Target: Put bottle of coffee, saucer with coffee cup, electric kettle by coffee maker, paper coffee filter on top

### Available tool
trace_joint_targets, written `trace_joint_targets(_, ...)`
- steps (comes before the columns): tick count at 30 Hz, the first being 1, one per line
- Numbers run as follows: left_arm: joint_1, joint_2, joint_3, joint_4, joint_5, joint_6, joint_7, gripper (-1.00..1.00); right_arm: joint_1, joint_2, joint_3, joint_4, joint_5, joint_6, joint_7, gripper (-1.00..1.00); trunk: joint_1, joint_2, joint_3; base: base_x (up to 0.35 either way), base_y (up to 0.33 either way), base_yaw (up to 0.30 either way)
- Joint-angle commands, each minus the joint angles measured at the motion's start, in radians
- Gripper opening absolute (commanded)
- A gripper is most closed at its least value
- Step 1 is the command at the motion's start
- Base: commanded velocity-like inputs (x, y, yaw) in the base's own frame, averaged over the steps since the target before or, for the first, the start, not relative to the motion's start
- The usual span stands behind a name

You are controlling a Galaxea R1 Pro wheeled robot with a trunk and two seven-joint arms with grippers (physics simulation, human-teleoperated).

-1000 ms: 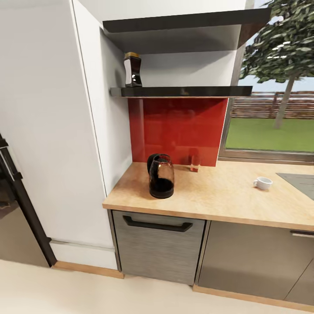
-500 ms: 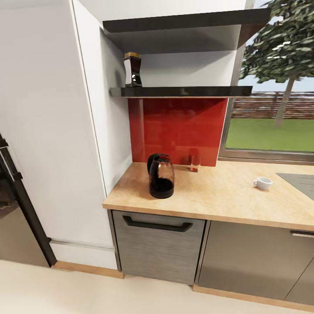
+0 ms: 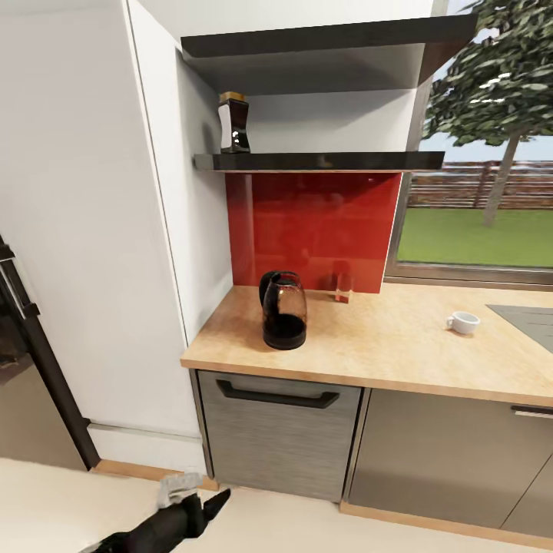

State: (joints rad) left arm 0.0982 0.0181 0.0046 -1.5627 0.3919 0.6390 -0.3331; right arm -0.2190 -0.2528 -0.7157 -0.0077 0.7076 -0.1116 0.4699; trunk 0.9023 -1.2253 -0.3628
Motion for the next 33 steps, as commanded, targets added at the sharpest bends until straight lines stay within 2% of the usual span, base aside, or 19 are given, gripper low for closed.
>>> trace_joint_targets(1, -0.023, -0.004, 0.000, -0.002, 0.004, 0.030, -0.018, 1.00, 0.000, 0.000, -0.008, 0.000, 0.010, -0.003, 0.003, 1.00, 0.000, -0.001, -0.001, 0.000, 0.000, 0.000)
trace_joint_targets(5, -0.114, -0.043, -0.001, -0.006, 0.004, 0.128, -0.065, 1.00, 0.000, 0.000, -0.008, 0.000, 0.010, -0.003, 0.003, 1.00, 0.000, -0.001, -0.001, 0.000, 0.000, 0.000)
trace_joint_targets(7, -0.211, -0.097, -0.001, -0.006, 0.004, 0.225, -0.087, 1.00, 0.000, 0.000, -0.008, 0.000, 0.010, -0.003, 0.003, 1.00, 0.000, -0.001, -0.001, 0.000, 0.000, 0.000)
trace_joint_targets(8, -0.236, -0.110, -0.001, -0.006, 0.004, 0.246, -0.090, 1.00, 0.000, 0.000, -0.008, 0.000, 0.010, -0.003, 0.002, 1.00, 0.000, -0.001, -0.001, 0.000, 0.000, 0.000)
trace_joint_targets(9, -0.330, -0.137, -0.001, -0.006, 0.005, 0.282, -0.095, 1.00, 0.000, 0.000, -0.009, 0.000, 0.010, -0.003, 0.002, 1.00, 0.000, -0.001, -0.001, 0.000, 0.000, 0.000)
trace_joint_targets(11, -0.409, -0.157, -0.001, -0.006, 0.011, 0.305, -0.098, 1.00, 0.000, 0.000, -0.009, 0.000, 0.010, -0.003, 0.002, 1.00, 0.000, -0.001, -0.001, 0.000, 0.000, 0.000)
trace_joint_targets(12, -0.473, -0.170, -0.001, -0.005, 0.031, 0.320, -0.099, 1.00, 0.000, 0.000, -0.009, -0.001, 0.010, -0.004, 0.001, 1.00, 0.000, -0.001, -0.001, 0.000, 0.000, 0.000)
trace_joint_targets(13, -0.501, -0.175, -0.001, -0.005, 0.049, 0.326, -0.100, 1.00, 0.000, 0.000, -0.009, -0.001, 0.010, -0.004, 0.001, 1.00, 0.000, -0.001, -0.001, 0.000, 0.000, 0.000)
trace_joint_targets(14, -0.551, -0.181, -0.001, -0.005, 0.090, 0.333, -0.101, 1.00, 0.000, 0.000, -0.009, -0.001, 0.010, -0.004, 0.001, 1.00, 0.000, -0.001, -0.001, 0.000, 0.000, 0.000)
trace_joint_targets(15, -0.676, -0.189, -0.001, -0.004, 0.153, 0.343, -0.102, 1.00, 0.000, 0.001, -0.008, -0.001, 0.010, -0.005, 0.001, 1.00, 0.000, -0.001, -0.001, 0.000, 0.000, 0.000)
trace_joint_targets(17, -0.784, -0.193, -0.002, -0.003, 0.171, 0.346, -0.102, 1.00, 0.000, 0.001, -0.008, -0.002, 0.010, -0.005, 0.001, 1.00, 0.000, -0.001, -0.001, 0.000, 0.000, 0.000)
trace_joint_targets(19, -0.847, -0.193, -0.003, 0.000, 0.175, 0.347, -0.102, 1.00, 0.000, 0.001, -0.008, -0.002, 0.009, -0.005, 0.000, 1.00, 0.000, -0.001, -0.001, 0.000, 0.000, 0.000)
trace_joint_targets(21, -0.987, -0.193, -0.003, 0.022, 0.181, 0.348, -0.101, 1.00, 0.000, 0.001, -0.009, -0.004, 0.009, -0.006, 0.000, 1.00, 0.000, -0.001, -0.001, 0.000, 0.000, 0.000)
trace_joint_targets(22, -1.226, -0.193, -0.002, 0.119, 0.185, 0.349, -0.100, 1.00, 0.000, 0.002, -0.008, -0.004, 0.009, -0.006, 0.000, 1.00, 0.000, -0.001, -0.001, 0.000, 0.000, 0.000)
trace_joint_targets(23, -1.373, -0.193, -0.002, 0.200, 0.184, 0.347, -0.096, 1.00, 0.000, 0.003, -0.008, -0.005, 0.009, -0.006, 0.000, 1.00, 0.000, -0.001, -0.001, 0.000, 0.000, 0.000)
trace_joint_targets(26, -1.478, -0.193, -0.001, 0.256, 0.165, 0.345, -0.086, 1.00, 0.000, 0.003, -0.008, -0.005, 0.009, -0.006, 0.000, 1.00, 0.000, -0.001, -0.001, 0.000, 0.000, 0.000)
trace_joint_targets(27, -1.541, -0.193, 0.000, 0.289, 0.109, 0.344, -0.040, 1.00, 0.000, 0.003, -0.008, -0.005, 0.009, -0.007, 0.000, 1.00, 0.000, -0.001, -0.001, 0.000, 0.000, 0.000)
trace_joint_targets(29, -1.588, -0.193, 0.001, 0.303, 0.053, 0.344, 0.032, 1.00, 0.000, 0.002, -0.008, -0.006, 0.010, -0.007, 0.000, 1.00, 0.000, -0.001, -0.001, 0.000, 0.000, 0.000)
trace_joint_targets(33, -1.662, -0.193, 0.001, 0.310, -0.005, 0.343, 0.153, 1.00, 0.000, 0.002, -0.007, -0.006, 0.010, -0.007, 0.000, 1.00, 0.000, -0.001, -0.001, 0.000, 0.000, 0.000)
